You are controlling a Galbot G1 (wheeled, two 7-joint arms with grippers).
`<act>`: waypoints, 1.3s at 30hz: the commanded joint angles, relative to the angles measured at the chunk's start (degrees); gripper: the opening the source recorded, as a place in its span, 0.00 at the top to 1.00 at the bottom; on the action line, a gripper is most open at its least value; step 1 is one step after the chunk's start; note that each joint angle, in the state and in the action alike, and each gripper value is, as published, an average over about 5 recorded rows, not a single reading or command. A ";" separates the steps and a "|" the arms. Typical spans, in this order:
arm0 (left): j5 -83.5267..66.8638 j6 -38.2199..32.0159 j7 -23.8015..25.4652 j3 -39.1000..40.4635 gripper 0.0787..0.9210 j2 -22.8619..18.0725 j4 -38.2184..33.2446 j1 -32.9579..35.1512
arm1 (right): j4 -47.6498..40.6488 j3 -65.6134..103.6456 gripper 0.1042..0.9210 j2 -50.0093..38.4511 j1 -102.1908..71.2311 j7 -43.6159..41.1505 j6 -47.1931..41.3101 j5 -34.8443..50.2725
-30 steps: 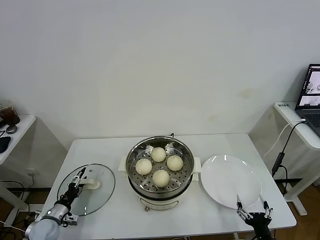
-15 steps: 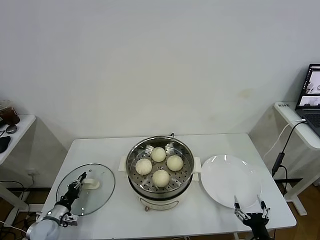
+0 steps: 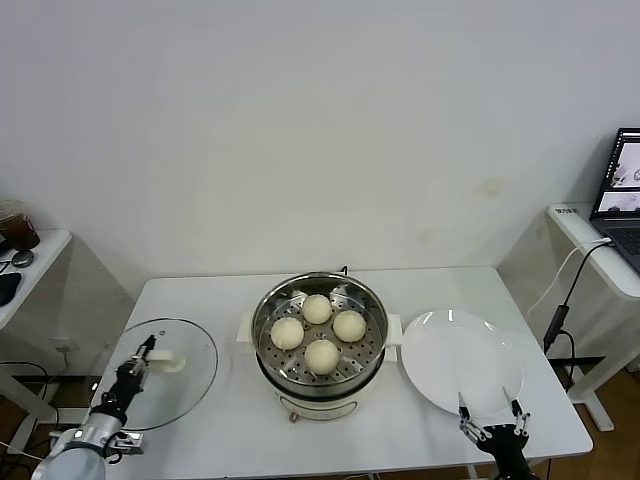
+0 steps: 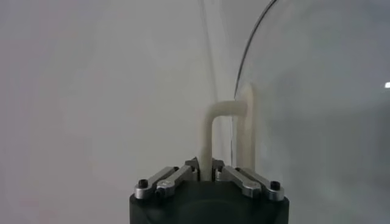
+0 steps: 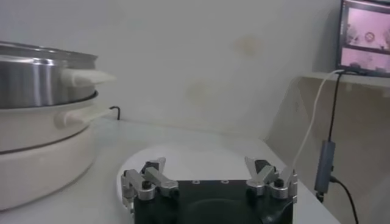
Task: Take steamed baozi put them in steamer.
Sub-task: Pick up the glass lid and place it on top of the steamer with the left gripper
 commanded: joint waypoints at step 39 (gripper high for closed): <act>13.38 47.55 36.65 49.03 0.88 -14.21 -26.42 -25.48 | -5.37 -2.89 0.12 2.05 2.66 3.48 6.69 -17.39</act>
